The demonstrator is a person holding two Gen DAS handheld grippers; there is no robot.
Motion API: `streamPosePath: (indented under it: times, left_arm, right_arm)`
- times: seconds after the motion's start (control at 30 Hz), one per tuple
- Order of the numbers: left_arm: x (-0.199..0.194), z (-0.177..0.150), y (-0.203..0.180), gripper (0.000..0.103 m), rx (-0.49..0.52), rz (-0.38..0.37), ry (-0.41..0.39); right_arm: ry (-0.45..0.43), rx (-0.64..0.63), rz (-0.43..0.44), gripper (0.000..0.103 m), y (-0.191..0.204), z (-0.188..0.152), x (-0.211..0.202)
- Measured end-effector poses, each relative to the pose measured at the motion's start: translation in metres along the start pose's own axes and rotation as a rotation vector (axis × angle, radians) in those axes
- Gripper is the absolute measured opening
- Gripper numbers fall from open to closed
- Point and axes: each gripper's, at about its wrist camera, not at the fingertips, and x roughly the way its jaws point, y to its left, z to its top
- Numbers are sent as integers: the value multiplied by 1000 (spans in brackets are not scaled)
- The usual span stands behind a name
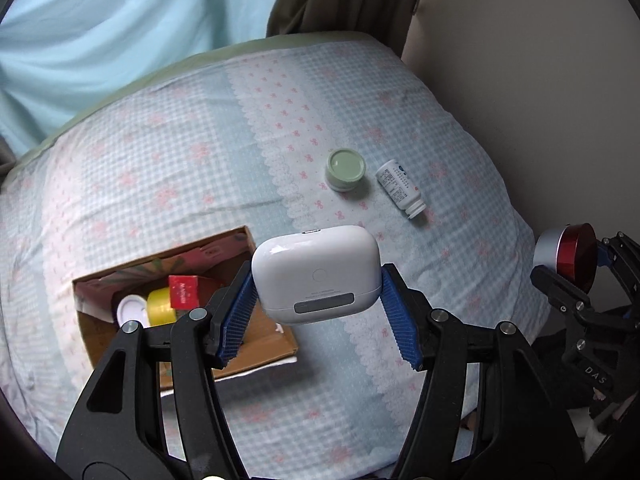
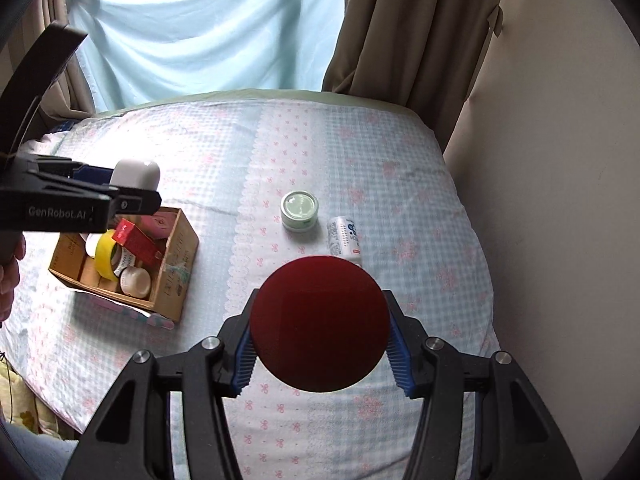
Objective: Organize rigid objects
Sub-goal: 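Lift the earbud case and red-lidded jar and carry both over the cardboard box, then lower the earbud case and red-lidded jar into the box and open both tools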
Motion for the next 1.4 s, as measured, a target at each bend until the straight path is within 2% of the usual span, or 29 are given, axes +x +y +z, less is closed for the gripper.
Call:
streamPosePath:
  times: [0.2,0.4,0.63,0.77,0.97,1.17,1.4]
  left_arm:
    - [-39,-42,81,58,-89,38,-1]
    - [-68,-79,163,58,-149,76,-7]
    - [-61,-103,229,58,-203,79,39]
    - [-43,-112,251,58,-230,76,83]
    - [-10,-123,268,58,-265,79,137]
    - [26,-131,279,58,-253,75,198]
    - [69,-131,288,58,-240,73,281]
  right_arm:
    - [-8,2,45,51,66,23,-26]
    - [19,36,109,51,131,47,-26]
    - [83,58,164,51,193,62,-7]
    - [145,65,199,51,219,65,13]
    - [260,32,302,51,259,60,57]
    - [437,72,435,51,291,55,118]
    - [589,136,488,51,307,48,167]
